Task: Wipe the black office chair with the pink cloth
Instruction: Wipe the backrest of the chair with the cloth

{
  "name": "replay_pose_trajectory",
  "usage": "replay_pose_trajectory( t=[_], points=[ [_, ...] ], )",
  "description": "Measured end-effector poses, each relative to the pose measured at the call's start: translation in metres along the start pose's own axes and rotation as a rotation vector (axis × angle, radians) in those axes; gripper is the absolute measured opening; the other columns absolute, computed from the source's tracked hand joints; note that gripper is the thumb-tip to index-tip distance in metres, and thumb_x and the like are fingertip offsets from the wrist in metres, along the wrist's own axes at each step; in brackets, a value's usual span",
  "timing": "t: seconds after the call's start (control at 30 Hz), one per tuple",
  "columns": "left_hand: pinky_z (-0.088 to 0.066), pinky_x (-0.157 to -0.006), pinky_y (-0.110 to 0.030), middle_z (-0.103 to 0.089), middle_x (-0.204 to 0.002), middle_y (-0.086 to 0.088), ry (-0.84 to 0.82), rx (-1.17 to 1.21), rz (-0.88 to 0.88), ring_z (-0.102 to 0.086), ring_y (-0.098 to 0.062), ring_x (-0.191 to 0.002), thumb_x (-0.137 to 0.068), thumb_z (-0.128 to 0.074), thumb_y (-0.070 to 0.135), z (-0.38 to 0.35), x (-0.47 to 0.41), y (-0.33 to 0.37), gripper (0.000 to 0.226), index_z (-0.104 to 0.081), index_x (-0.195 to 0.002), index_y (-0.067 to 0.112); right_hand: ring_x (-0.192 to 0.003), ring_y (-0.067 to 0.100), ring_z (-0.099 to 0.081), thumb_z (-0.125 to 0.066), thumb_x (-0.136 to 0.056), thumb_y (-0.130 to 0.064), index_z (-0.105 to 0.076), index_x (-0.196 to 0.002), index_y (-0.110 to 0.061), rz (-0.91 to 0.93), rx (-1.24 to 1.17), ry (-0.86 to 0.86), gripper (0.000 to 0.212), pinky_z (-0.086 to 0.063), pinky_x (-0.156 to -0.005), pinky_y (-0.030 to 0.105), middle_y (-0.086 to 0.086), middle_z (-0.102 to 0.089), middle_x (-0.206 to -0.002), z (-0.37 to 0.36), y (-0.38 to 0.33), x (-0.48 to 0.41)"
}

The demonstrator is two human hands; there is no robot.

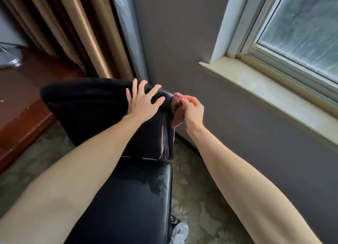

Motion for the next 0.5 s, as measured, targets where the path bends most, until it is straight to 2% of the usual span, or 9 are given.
replay_pose_trajectory(
  t=[0.1, 0.2, 0.27, 0.4, 0.5],
  points=[
    [0.004, -0.119, -0.056, -0.019, -0.160, -0.003, 0.015, 0.032, -0.063, 0.008, -0.025, -0.151, -0.098, -0.047, 0.053, -0.007, 0.009, 0.015, 0.047, -0.043, -0.143, 0.043, -0.071, 0.000, -0.067, -0.055, -0.090, -0.005, -0.072, -0.095, -0.008, 0.055, -0.027, 0.017, 0.018, -0.050, -0.069, 0.018, -0.010, -0.072, -0.079, 0.010, -0.008, 0.000],
    [0.005, -0.119, -0.055, -0.020, -0.160, -0.002, 0.022, 0.054, -0.121, 0.008, -0.025, -0.152, -0.098, -0.049, 0.051, -0.012, 0.019, 0.029, 0.046, -0.045, -0.143, 0.042, -0.083, 0.016, -0.069, -0.059, -0.089, -0.011, -0.073, -0.095, -0.008, 0.048, -0.088, -0.024, 0.015, -0.058, -0.075, 0.027, 0.006, -0.074, -0.090, 0.020, -0.007, 0.005],
    [0.006, -0.119, -0.053, -0.020, -0.160, -0.001, 0.016, 0.074, -0.151, 0.008, -0.024, -0.152, -0.098, -0.049, 0.052, -0.015, 0.027, 0.037, 0.045, -0.046, -0.142, 0.043, -0.085, 0.021, -0.069, -0.062, -0.091, -0.017, -0.074, -0.095, -0.007, 0.035, -0.149, -0.052, 0.017, -0.058, -0.081, 0.033, 0.010, -0.075, -0.093, 0.028, -0.004, 0.012],
    [0.008, -0.120, -0.050, -0.020, -0.161, 0.001, 0.002, 0.135, -0.203, 0.009, -0.021, -0.152, -0.097, -0.047, 0.054, -0.020, 0.044, 0.053, 0.044, -0.048, -0.141, 0.044, -0.082, 0.010, -0.070, -0.057, -0.097, -0.019, -0.074, -0.101, -0.002, 0.052, -0.200, -0.055, 0.024, -0.057, -0.078, 0.026, 0.007, -0.076, -0.097, 0.045, 0.005, 0.032],
    [0.008, -0.120, -0.050, -0.016, -0.163, 0.002, -0.019, 0.150, -0.237, 0.012, -0.019, -0.152, -0.098, -0.045, 0.055, -0.023, 0.056, 0.064, 0.046, -0.046, -0.143, 0.044, -0.082, 0.000, -0.068, -0.056, -0.099, -0.016, -0.069, -0.116, -0.004, 0.054, -0.242, -0.062, 0.026, -0.056, -0.076, 0.017, 0.003, -0.075, -0.103, 0.059, 0.016, 0.047]
  ],
)
Point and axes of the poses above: each hand's wrist, its own x-axis away from the middle knuckle, its own z-axis out of the back of the hand, y = z × x, the point moved 6 cm from there along -x, towards the middle knuckle
